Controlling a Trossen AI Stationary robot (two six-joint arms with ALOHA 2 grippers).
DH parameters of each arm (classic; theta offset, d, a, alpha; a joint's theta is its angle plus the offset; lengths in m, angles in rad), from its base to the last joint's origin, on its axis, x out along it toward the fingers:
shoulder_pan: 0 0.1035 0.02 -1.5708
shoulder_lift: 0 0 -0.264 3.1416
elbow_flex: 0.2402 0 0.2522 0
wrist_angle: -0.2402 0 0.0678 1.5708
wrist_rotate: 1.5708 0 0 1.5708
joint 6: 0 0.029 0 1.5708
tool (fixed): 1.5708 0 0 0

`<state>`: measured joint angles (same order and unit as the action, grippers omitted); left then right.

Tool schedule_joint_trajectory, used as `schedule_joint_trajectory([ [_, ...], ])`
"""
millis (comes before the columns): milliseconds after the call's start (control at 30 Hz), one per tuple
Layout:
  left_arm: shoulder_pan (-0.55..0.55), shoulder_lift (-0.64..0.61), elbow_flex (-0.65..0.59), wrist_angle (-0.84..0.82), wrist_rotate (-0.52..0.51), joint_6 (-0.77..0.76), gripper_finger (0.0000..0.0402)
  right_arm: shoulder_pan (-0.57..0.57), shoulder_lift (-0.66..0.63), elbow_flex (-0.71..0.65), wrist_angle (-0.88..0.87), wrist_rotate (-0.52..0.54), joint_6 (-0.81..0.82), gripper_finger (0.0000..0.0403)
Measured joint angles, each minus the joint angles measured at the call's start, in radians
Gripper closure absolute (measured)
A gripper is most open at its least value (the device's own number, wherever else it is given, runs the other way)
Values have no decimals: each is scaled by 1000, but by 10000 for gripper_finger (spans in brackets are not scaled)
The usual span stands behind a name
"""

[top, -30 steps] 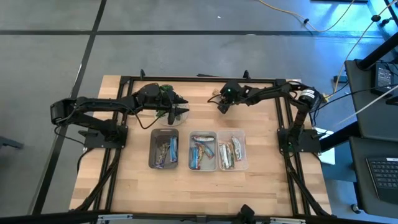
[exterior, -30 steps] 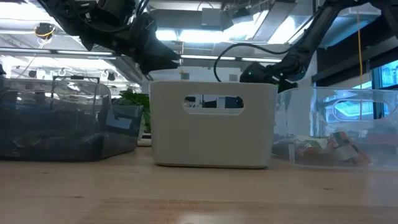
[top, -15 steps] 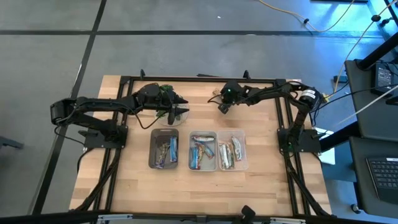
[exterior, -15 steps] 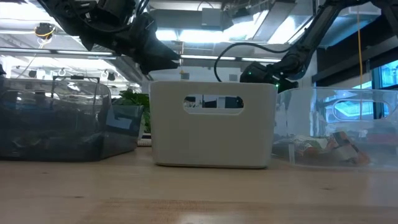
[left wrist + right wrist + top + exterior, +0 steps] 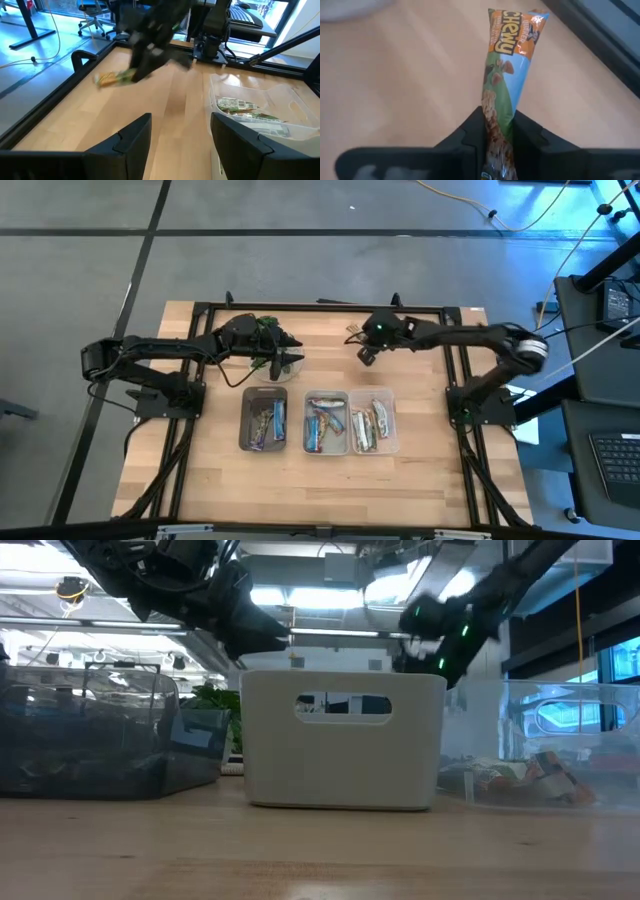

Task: Pick and place Granola Bars by type
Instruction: Put the granola bar into the transparent bin

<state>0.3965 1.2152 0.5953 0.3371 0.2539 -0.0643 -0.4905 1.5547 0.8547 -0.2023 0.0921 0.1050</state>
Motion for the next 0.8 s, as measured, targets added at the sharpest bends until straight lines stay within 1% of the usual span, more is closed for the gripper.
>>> schedule_joint_trajectory([
  [200,0,0,0,-12,1,-1,205,161,-207,2,-175,-77,160,330],
  [333,-2,0,0,-38,2,-3,205,315,-306,3,-297,-129,287,329],
  [433,-2,0,0,-52,2,-19,206,448,-355,3,-372,-139,418,329],
  [500,-2,0,0,-53,2,-29,205,534,-369,3,-410,-117,528,331],
  [633,-3,0,0,-53,3,-30,205,678,-360,3,-431,-10,721,331],
  [700,-3,0,0,-53,3,-30,205,733,-337,0,-427,21,812,328],
  [800,-3,0,0,-53,2,-30,205,784,-296,-10,-430,44,919,327],
])
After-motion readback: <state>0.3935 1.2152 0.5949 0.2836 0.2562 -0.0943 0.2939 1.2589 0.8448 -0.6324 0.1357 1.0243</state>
